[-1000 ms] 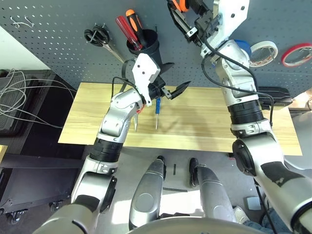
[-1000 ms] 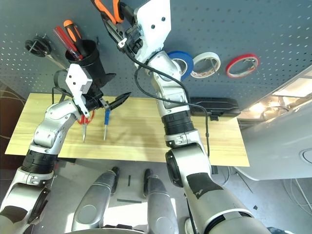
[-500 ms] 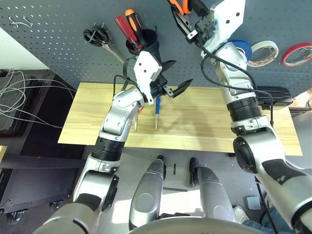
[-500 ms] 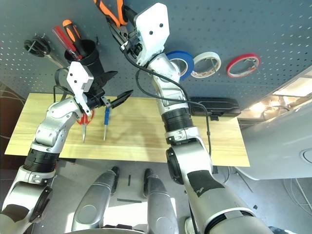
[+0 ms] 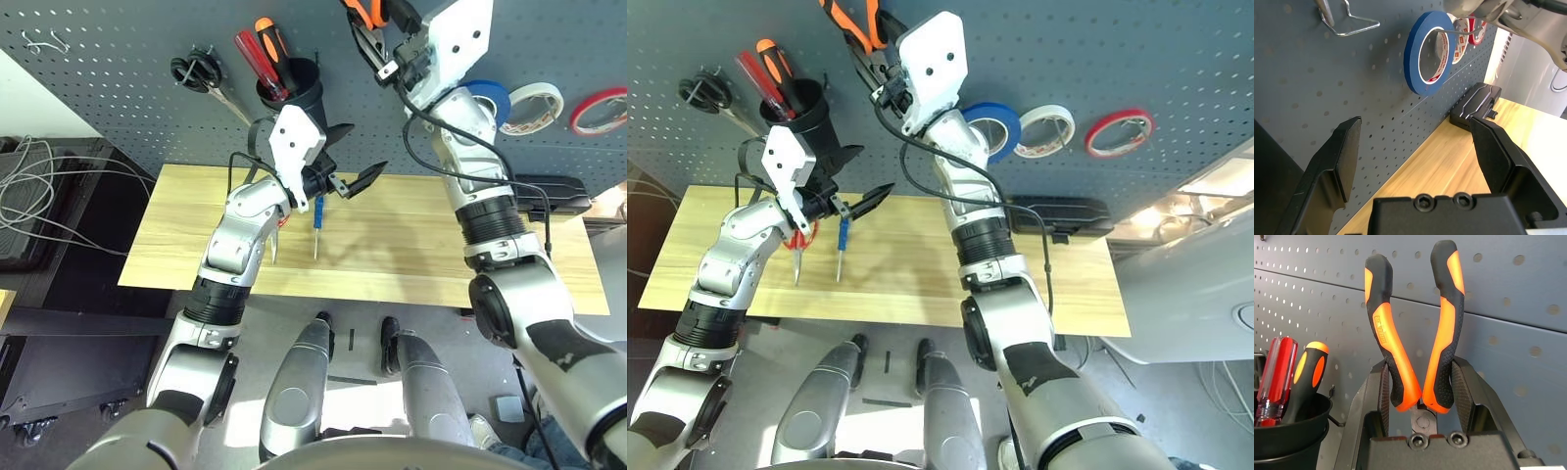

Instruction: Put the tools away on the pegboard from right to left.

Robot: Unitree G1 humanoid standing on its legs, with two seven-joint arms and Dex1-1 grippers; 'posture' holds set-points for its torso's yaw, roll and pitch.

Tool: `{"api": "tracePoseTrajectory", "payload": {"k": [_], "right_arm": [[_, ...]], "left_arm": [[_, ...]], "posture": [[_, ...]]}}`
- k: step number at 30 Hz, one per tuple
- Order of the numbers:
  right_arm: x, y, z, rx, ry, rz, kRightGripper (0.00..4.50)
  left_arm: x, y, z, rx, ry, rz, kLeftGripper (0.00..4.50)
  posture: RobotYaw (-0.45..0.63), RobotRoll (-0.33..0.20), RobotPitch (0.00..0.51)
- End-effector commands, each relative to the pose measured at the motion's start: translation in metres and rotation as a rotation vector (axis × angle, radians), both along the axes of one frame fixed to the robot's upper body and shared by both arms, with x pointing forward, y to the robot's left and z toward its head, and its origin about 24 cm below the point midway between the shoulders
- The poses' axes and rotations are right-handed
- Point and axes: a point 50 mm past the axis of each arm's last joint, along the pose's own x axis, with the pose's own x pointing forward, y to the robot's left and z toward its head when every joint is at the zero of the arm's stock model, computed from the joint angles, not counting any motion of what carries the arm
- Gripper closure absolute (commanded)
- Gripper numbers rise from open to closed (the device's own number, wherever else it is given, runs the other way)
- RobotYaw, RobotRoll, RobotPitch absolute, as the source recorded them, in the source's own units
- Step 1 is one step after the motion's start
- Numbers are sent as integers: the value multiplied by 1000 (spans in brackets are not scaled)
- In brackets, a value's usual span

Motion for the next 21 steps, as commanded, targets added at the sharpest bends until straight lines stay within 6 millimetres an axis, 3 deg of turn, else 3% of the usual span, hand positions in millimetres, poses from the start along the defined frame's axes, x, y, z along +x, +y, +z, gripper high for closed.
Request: {"api": "tracePoseTrajectory", "payload": {"k": [1,21], "right_arm": [[-8,0,7,6,-51,-1,2518],[-4,-5,-15,-12,3,-42,2518]], "left_arm": [[-2,-2,-7,13,24,-14,0],[-4,-2,-10,17,33,-17,0]], "posture": [[188,0,352],[190,0,354]]}}
